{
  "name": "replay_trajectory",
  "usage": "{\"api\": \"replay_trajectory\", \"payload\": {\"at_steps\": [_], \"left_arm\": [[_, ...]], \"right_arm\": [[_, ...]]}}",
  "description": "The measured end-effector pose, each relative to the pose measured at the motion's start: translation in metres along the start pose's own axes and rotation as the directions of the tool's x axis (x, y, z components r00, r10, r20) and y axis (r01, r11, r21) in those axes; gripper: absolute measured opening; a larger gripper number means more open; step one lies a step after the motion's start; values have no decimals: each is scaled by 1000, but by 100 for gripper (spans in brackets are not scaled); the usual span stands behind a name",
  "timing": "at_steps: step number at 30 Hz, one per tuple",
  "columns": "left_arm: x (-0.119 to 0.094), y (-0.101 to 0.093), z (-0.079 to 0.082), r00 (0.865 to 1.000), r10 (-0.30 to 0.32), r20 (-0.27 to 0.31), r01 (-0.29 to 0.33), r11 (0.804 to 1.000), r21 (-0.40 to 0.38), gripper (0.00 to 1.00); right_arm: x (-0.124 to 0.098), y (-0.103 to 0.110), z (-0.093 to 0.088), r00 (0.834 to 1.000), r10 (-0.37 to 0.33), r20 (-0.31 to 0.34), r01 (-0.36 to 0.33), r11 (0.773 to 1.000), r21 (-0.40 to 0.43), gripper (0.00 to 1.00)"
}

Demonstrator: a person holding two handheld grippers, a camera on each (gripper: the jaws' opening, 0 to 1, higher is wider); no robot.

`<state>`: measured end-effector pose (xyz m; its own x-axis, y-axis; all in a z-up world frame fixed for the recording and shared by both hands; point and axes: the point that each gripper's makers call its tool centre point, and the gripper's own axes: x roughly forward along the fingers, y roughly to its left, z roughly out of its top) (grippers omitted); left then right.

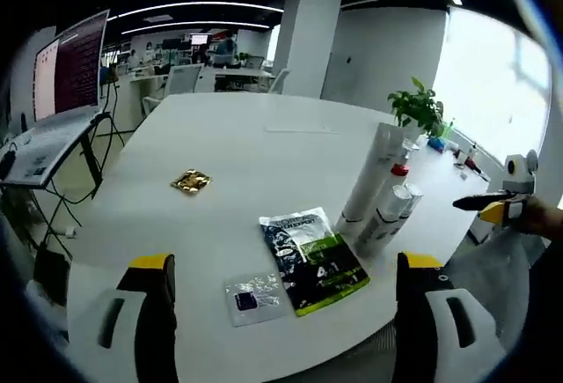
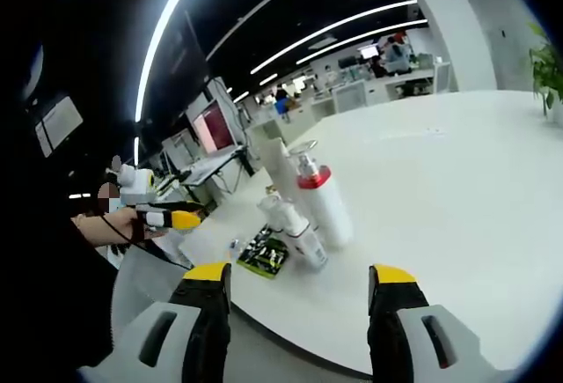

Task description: Arrange the skincare products in the storage area until every visible bottle or jar stands upright without overlapping.

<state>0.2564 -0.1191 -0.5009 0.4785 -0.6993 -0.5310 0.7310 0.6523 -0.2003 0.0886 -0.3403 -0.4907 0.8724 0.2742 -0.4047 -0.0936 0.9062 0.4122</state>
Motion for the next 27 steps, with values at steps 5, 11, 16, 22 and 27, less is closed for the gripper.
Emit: {"api": "replay_trajectory", "payload": {"at_steps": [5, 11, 16, 22, 27], "left_arm": [[-6, -17, 6, 996, -86, 35, 86, 996, -9, 99], [-9, -12, -4, 997, -78, 24, 78, 997, -13, 99], [-9, -4, -1, 997, -67, 37, 70, 995, -65, 99], [-8, -9, -5, 997, -71, 15, 72, 996, -59, 99], [-6, -6, -7, 997, -73, 6, 73, 995, -65, 99]], "right_arm": [[0, -1, -1, 1000, 0, -6, 0, 1000, 3, 64], [1, -2, -2, 1000, 1, -12, -1, 1000, 4, 64], [1, -5, -4, 1000, 2, -19, -2, 1000, 5, 64], [1, -3, -5, 1000, 1, -25, 0, 1000, 7, 64], [2, -1, -5, 1000, -2, -27, 2, 1000, 9, 64]]}}
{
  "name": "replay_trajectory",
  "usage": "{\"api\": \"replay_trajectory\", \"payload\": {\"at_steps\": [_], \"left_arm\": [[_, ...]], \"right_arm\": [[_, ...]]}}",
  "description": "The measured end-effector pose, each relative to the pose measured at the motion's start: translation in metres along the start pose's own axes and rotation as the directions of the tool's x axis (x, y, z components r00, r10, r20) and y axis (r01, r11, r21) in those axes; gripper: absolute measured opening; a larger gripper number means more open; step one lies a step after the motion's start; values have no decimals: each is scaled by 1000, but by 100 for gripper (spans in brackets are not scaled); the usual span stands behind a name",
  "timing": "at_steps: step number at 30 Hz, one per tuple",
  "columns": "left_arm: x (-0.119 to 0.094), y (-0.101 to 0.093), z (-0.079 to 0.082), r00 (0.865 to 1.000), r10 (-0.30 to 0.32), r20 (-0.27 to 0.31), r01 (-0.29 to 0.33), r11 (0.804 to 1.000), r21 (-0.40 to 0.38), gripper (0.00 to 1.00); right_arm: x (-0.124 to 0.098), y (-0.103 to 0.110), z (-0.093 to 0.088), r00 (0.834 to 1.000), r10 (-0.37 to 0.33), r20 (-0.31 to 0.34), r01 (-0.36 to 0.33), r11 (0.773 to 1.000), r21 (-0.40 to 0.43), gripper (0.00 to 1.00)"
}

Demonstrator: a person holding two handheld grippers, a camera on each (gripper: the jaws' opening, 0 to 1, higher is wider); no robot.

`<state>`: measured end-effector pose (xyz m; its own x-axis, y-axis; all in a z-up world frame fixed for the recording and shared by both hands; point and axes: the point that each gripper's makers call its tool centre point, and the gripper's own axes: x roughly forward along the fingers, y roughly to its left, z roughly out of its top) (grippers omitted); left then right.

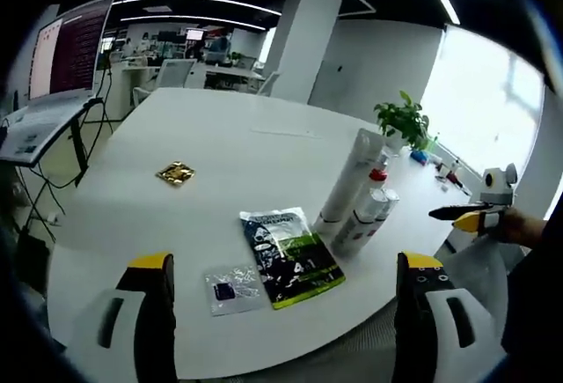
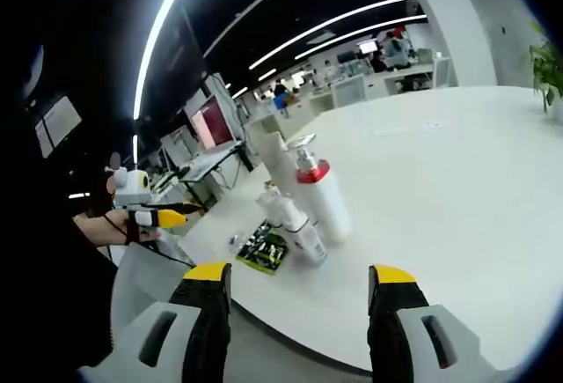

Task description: Arrange the skincare products in the storage area until every visible bottle or jar stands upright without overlapping.

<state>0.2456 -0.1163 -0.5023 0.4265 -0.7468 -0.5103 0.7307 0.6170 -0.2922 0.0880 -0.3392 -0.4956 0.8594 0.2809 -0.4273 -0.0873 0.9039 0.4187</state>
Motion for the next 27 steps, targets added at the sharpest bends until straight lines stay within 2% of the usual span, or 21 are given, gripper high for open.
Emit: {"api": "replay_trajectory", "payload": {"at_steps": [8, 13, 19, 22, 27], "left_arm": [[11, 4, 2, 999, -6, -42, 7, 1000, 29, 99], [24, 20, 10, 997, -1, -73, 6, 998, 67, 99], [32, 30, 21, 997, 3, -78, 5, 996, 93, 99], [36, 42, 25, 997, 5, -79, 3, 995, 95, 99], [41, 50, 18, 992, 18, -126, -5, 994, 105, 98]], "right_arm": [[-1, -1, 1, 1000, -9, 7, 9, 1000, 9, 64], [-1, -4, -1, 1000, -14, -1, 14, 1000, 14, 64], [-1, -5, -1, 1000, -18, -4, 18, 1000, 18, 64], [-1, -3, -1, 1000, -22, -4, 22, 1000, 21, 64], [-1, -5, -2, 1000, -26, -11, 26, 999, 21, 64]]}}
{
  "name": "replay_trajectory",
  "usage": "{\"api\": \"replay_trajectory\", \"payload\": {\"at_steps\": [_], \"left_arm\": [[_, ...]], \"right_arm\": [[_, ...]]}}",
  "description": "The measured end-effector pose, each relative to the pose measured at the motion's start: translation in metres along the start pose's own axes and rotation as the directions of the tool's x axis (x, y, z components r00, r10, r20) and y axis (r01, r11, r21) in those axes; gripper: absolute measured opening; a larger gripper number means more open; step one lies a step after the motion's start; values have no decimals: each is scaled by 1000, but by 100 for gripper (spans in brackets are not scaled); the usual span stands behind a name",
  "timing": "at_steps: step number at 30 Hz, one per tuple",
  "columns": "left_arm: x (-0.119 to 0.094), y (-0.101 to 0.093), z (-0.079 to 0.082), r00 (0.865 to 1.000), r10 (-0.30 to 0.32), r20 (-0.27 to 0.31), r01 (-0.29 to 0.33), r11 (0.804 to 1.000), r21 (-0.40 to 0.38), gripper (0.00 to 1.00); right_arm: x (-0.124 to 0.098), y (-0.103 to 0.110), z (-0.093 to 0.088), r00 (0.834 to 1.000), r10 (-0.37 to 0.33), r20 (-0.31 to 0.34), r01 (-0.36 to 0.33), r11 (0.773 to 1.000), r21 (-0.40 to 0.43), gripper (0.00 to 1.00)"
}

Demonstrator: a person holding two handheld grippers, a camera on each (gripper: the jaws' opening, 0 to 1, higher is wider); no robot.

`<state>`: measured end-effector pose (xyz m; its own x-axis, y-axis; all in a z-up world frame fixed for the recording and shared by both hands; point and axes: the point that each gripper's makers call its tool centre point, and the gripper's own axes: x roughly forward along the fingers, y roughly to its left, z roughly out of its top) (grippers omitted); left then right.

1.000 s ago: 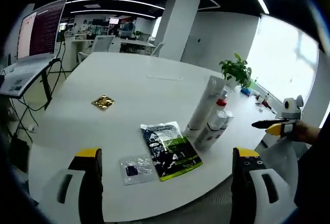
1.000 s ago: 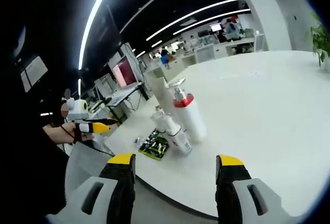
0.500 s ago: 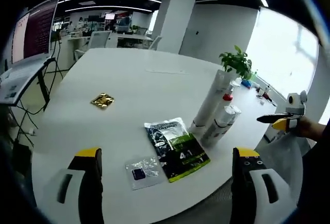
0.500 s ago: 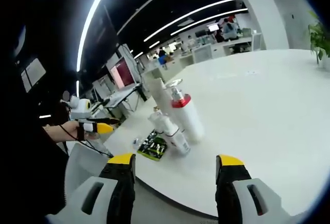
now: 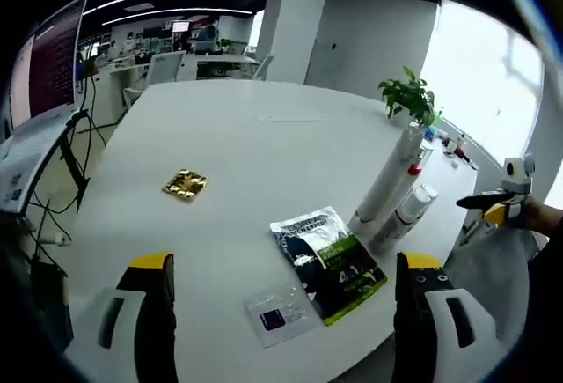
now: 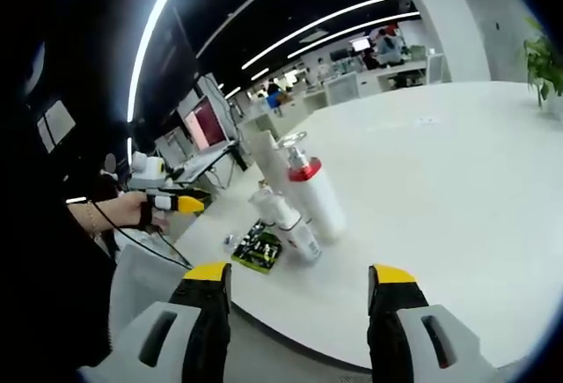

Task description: Arrange the skincare products in the storage area until every visible bottle or jar stands upright without overlapping.

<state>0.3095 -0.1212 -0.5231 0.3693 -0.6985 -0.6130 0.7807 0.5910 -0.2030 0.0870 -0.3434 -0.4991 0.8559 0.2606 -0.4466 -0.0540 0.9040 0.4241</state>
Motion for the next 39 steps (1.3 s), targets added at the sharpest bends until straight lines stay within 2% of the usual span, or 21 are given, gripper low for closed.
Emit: {"api": "replay_trajectory", "payload": {"at_steps": [2, 5, 7, 12, 15, 23, 27, 39], "left_arm": [[6, 11, -5, 999, 10, -31, -10, 1000, 21, 97], [12, 16, -9, 998, 20, -68, -17, 999, 43, 97], [17, 19, -13, 994, 26, -104, -23, 999, 31, 98], [27, 26, -20, 990, 37, -135, -33, 999, 29, 97], [33, 31, -23, 986, 34, -164, -24, 998, 59, 96], [53, 57, -14, 980, 70, -188, -52, 994, 99, 92], [67, 78, -14, 970, 107, -218, -76, 987, 144, 90], [91, 107, -2, 960, 132, -248, -80, 975, 207, 86]], "right_arm": [[0, -2, 0, 1000, -6, 0, 6, 1000, 1, 64], [0, -4, -1, 1000, -11, 0, 11, 1000, 6, 64], [0, -4, -2, 1000, -10, -7, 10, 1000, 5, 64], [1, -1, -3, 1000, -11, -19, 11, 1000, 2, 63], [1, -4, -3, 1000, -15, -17, 15, 1000, 9, 63], [1, -6, -3, 999, -29, -19, 29, 999, 15, 63], [1, -8, -3, 999, -33, -17, 34, 999, 24, 63], [2, -8, -6, 999, -37, -39, 38, 999, 30, 63]]}}
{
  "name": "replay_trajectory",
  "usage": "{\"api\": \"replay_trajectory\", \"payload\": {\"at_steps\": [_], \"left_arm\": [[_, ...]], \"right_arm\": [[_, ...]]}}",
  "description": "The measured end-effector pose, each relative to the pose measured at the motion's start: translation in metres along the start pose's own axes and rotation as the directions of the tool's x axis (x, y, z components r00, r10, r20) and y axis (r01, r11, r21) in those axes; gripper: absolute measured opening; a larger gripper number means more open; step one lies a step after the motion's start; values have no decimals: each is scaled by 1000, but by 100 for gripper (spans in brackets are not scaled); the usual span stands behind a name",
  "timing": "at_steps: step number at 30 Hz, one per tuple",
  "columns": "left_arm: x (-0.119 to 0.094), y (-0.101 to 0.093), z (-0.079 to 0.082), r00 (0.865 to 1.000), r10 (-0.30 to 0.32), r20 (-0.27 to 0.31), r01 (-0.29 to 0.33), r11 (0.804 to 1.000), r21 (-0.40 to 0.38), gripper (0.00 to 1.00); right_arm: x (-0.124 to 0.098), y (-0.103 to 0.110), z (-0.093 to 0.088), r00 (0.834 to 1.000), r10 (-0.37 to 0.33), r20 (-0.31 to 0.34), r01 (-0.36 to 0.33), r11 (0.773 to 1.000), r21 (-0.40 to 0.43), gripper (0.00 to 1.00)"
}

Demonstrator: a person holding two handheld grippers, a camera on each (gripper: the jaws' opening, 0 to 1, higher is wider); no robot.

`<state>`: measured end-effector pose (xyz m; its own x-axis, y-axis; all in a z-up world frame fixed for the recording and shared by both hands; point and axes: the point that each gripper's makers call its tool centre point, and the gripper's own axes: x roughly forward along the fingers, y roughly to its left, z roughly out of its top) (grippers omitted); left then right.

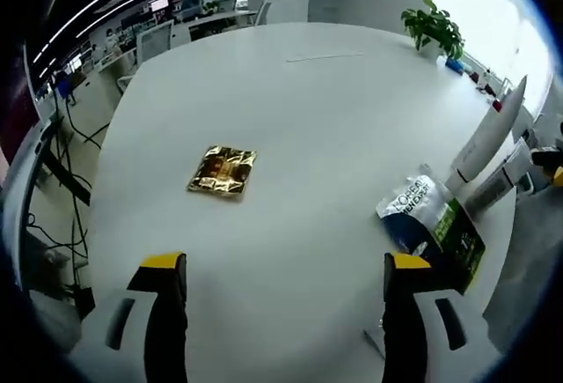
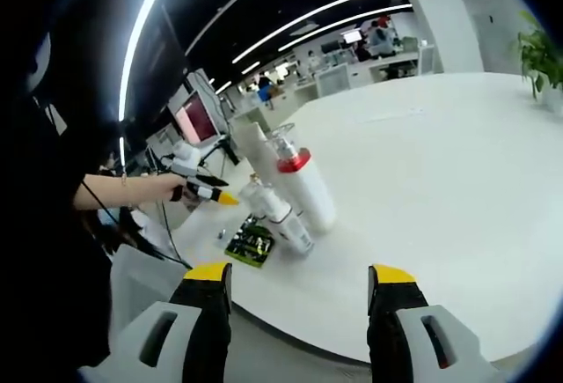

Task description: Arrange the skincare products in the storage area until every visible bottle or jar stands upright without overlapping.

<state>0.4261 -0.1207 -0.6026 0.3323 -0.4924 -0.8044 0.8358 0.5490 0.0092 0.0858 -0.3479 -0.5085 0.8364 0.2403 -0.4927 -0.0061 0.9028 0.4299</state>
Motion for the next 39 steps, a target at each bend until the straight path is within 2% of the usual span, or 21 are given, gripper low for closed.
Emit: {"api": "replay_trajectory", "payload": {"at_steps": [7, 13, 15, 25, 31, 35, 36, 39], "left_arm": [[12, 16, 6, 1000, 4, -25, -2, 997, 72, 84], [15, 21, 12, 1000, -6, -18, 7, 998, 56, 79], [18, 22, 13, 1000, -6, -27, 8, 997, 75, 79], [28, 32, 36, 1000, -28, -12, 29, 996, 82, 77], [38, 36, 42, 999, -46, -18, 48, 995, 88, 74], [43, 36, 43, 999, -39, -33, 43, 992, 122, 74], [39, 36, 40, 999, -38, -35, 42, 991, 124, 73], [47, 45, 46, 998, -40, -43, 44, 992, 118, 70]], "right_arm": [[0, -4, 0, 1000, -19, 3, 19, 1000, 14, 63], [0, -5, -1, 1000, -26, -3, 26, 999, 20, 63], [0, -6, -1, 1000, -30, -5, 30, 999, 22, 63], [0, -7, -2, 999, -36, -14, 37, 999, 36, 63], [0, -9, -3, 999, -41, -20, 42, 998, 44, 63], [1, -8, -5, 999, -39, -34, 41, 998, 41, 63], [1, -8, -6, 999, -38, -38, 40, 998, 41, 63], [2, -8, -6, 998, -39, -42, 41, 998, 44, 63]]}}
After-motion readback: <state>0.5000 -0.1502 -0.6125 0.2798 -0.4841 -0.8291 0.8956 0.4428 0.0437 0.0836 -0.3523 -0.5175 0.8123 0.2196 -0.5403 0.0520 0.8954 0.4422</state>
